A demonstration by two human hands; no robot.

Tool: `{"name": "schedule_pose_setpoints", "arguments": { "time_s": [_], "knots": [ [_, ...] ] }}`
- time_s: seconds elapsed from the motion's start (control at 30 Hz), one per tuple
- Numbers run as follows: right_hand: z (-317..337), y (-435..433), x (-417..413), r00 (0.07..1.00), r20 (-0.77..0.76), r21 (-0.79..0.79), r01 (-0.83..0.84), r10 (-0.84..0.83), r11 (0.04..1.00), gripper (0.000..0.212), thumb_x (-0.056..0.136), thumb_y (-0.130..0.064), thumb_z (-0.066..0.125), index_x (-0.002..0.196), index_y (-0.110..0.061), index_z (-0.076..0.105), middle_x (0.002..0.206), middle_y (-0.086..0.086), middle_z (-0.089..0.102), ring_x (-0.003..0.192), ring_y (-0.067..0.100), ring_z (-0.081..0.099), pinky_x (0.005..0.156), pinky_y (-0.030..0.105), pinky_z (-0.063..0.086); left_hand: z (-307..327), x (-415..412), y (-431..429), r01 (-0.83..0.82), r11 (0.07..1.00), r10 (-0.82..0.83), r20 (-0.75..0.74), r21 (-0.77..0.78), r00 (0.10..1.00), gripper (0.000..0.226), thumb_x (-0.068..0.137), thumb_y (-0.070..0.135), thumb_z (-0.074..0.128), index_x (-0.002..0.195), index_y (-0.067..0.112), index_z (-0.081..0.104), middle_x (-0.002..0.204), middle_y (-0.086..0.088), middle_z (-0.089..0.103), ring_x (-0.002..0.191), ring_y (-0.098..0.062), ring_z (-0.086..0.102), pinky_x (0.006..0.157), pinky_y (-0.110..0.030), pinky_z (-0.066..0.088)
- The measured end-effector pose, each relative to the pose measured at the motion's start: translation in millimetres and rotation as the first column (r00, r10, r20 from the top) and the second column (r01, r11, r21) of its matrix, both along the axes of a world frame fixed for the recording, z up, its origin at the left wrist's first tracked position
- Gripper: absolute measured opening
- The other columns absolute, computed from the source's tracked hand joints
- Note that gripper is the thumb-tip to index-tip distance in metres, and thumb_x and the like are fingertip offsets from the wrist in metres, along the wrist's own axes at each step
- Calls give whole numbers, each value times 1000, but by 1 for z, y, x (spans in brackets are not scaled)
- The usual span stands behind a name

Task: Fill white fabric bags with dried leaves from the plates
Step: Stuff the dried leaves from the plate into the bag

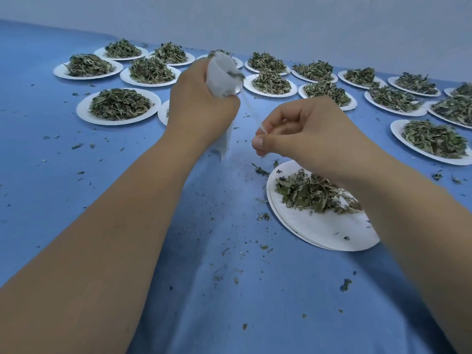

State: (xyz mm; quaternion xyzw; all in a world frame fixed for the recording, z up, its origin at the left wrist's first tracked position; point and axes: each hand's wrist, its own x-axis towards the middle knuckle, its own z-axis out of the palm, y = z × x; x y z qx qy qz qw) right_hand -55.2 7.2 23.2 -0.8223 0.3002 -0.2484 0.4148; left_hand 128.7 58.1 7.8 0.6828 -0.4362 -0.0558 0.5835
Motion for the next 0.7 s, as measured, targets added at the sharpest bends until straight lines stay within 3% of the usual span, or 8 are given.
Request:
{"name": "schedule_pose_setpoints", "arguments": {
  "time_s": [0.07, 0.13, 0.2, 0.27, 0.37, 0.5, 0.63, 0.7],
  "knots": [
    [-1, -4, -7, 1000, -13, 26, -19, 20, 999, 10, 84, -24, 84, 83, -17, 77, 76, 1, 78, 60, 18, 61, 50, 17, 43, 4, 2, 1, -1, 1000, -3, -120, -26, 993, 28, 78, 10, 62, 101, 26, 64, 87, 9, 63, 79, -11, 59, 69, -30, 52],
    [-1, -8, -12, 1000, -29, 38, -11, 12, 999, 10, 82, -25, 85, 82, -18, 78, 76, 1, 78, 57, 14, 55, 43, 14, 38, 5, 2, 2, 6, 1000, -8, -150, -17, 989, 29, 80, 8, 62, 100, 30, 63, 94, 6, 67, 88, -15, 65, 76, -34, 56],
    [0, -13, -17, 1000, -5, 16, 21, -21, 1000, 10, 81, -26, 85, 82, -19, 79, 75, 1, 78, 62, 13, 60, 53, 18, 44, 3, 1, 1, 10, 1000, -9, -73, 12, 997, 26, 81, 13, 62, 90, 37, 57, 96, 8, 66, 95, -17, 66, 80, -38, 57],
    [4, -17, -20, 994, 75, -21, 75, -73, 997, 8, 81, -27, 85, 82, -21, 80, 73, 0, 77, 67, 13, 66, 59, 22, 48, 1, 0, 1, 20, 999, -21, 30, 50, 999, 23, 79, 18, 61, 86, 39, 53, 86, 14, 61, 83, -10, 61, 69, -33, 53],
    [9, -19, -17, 967, 227, -63, 134, -117, 989, 4, 83, -21, 84, 85, -19, 80, 69, 0, 75, 61, 6, 67, 53, 18, 46, -4, -4, -3, 16, 994, -30, 132, 104, 991, 18, 75, 19, 59, 85, 33, 54, 77, 12, 57, 67, -5, 51, 58, -25, 41],
    [10, -13, -6, 929, 353, -72, 149, -114, 986, 6, 85, -14, 82, 86, -20, 80, 67, -9, 74, 56, 2, 62, 55, 15, 47, -11, -13, -6, 28, 991, -60, 241, 132, 969, 16, 75, 24, 57, 90, 29, 56, 78, 10, 58, 68, -6, 55, 54, -26, 41],
    [11, -11, 0, 931, 351, -14, 112, -100, 994, 14, 85, -9, 80, 89, -22, 81, 81, -3, 79, 77, 16, 74, 76, 30, 62, -16, -20, -8, 31, 988, -79, 323, 150, 943, 15, 76, 25, 58, 89, 28, 50, 75, 9, 54, 68, -8, 53, 49, -27, 36],
    [11, -11, 0, 936, 340, 19, 88, -89, 996, 19, 85, -2, 78, 92, -19, 80, 85, 1, 79, 87, 22, 76, 88, 37, 62, -17, -22, -7, 45, 987, -92, 323, 152, 942, 17, 76, 24, 58, 83, 32, 45, 72, 11, 52, 64, -7, 50, 48, -26, 32]
  ]
}}
